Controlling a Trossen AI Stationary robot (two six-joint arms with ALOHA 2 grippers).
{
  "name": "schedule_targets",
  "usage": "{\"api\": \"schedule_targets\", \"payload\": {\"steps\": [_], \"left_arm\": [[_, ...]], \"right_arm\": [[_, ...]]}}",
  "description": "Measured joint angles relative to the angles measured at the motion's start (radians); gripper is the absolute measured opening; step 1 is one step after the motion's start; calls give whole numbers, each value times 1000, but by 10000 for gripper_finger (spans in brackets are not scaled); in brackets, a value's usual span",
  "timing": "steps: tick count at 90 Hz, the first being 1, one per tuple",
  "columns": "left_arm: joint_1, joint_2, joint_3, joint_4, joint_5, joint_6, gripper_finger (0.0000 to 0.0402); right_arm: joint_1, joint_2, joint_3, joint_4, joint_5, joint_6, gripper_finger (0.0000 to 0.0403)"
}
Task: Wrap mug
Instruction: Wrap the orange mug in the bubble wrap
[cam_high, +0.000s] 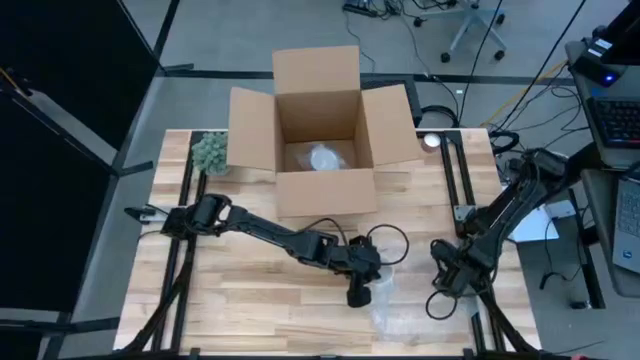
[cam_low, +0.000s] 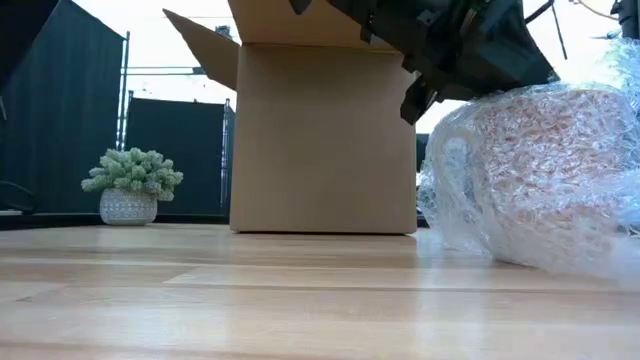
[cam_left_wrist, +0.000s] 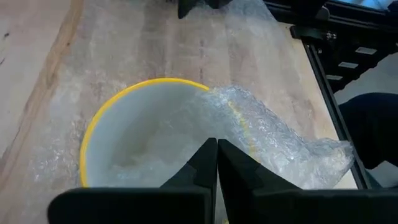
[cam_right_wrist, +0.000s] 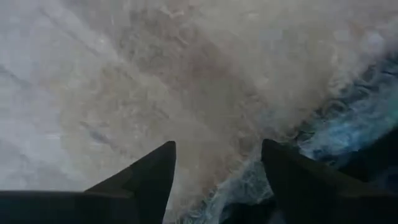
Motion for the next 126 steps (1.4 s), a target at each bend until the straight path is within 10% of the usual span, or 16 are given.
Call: {"api": "schedule_targets", "payload": {"steps": [38,100,126], "left_arm": [[0,0,0,0,0,1,0],[0,0,0,0,0,-2,0],[0,0,0,0,0,-3,0]], "right_arm": [[2,22,-11,108,32,-74,10],[-8,-78,241,9,659,-345,1],[-64,-81,244,151,771,-556,0]]}}
